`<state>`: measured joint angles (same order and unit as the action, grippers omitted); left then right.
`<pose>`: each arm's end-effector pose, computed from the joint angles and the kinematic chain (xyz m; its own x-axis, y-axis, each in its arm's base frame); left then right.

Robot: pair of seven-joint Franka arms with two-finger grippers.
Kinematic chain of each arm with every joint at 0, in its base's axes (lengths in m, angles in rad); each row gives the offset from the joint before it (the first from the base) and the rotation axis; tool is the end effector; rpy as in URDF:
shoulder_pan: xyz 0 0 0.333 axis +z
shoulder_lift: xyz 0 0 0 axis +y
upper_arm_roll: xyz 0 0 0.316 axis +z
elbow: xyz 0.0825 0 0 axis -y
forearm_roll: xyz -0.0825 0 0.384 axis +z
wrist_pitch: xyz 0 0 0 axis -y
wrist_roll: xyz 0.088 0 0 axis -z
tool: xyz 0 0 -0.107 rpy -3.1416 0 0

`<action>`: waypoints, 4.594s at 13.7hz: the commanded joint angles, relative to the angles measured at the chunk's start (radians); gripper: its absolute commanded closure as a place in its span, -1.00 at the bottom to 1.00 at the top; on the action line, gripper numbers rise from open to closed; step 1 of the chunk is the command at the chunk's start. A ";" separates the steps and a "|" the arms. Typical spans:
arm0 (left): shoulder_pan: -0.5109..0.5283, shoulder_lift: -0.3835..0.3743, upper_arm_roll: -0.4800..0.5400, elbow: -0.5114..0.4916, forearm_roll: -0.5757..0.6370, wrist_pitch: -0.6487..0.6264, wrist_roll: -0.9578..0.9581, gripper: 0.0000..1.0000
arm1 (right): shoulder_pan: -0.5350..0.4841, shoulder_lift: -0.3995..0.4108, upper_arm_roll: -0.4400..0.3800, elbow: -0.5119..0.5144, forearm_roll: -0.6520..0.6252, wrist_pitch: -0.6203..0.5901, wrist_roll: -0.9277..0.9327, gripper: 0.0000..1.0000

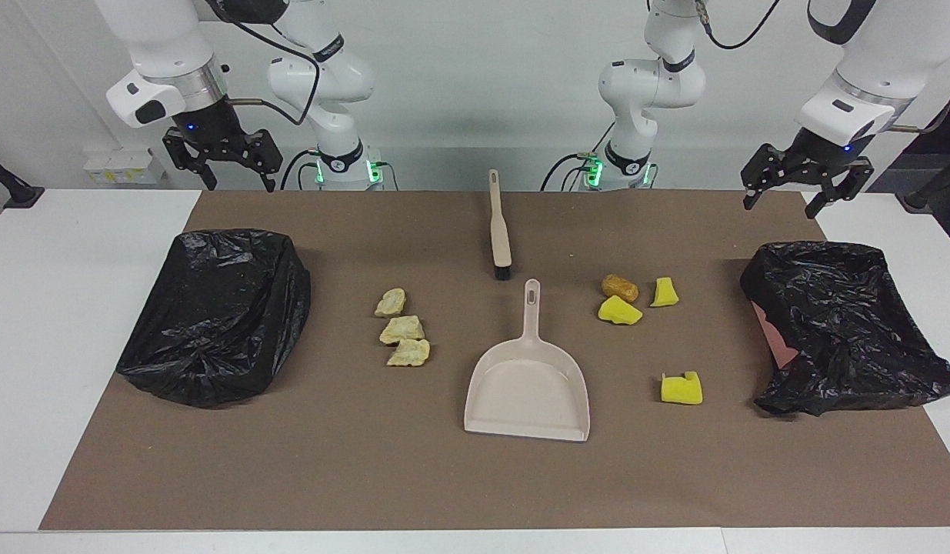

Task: Sweep and dump trash in bin

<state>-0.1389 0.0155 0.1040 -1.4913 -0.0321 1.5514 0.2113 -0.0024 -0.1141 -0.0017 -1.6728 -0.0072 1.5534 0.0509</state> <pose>0.5575 -0.0235 0.6517 0.9684 -0.2443 0.0501 -0.2455 -0.9692 0.0204 0.5164 -0.0030 0.6360 0.9985 -0.0551 -0.0049 -0.0550 -0.9985 0.0073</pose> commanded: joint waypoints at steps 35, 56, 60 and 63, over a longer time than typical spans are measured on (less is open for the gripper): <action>-1.034 -0.129 -0.023 -0.988 -0.077 0.756 -1.009 -0.99 | 0.001 -0.019 0.008 -0.019 0.004 0.005 -0.026 -1.00; -0.711 -0.311 -0.003 -0.866 -0.035 0.342 -0.684 1.00 | 0.056 -0.033 0.011 -0.113 0.050 0.057 -0.010 -1.00; -0.553 -0.367 -0.001 -0.836 0.009 0.240 -0.537 1.00 | 0.149 -0.035 0.012 -0.154 0.088 0.076 0.093 -1.00; -0.450 -0.359 -0.001 -0.825 0.087 0.249 -0.460 1.00 | 0.292 0.065 0.012 -0.137 0.090 0.207 0.312 -1.00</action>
<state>-0.6462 -0.3446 0.1137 -2.3313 0.0081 1.8161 -0.2925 0.2246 -0.1062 0.0100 -1.8087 0.0660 1.6839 0.2399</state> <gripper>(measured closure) 0.736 0.000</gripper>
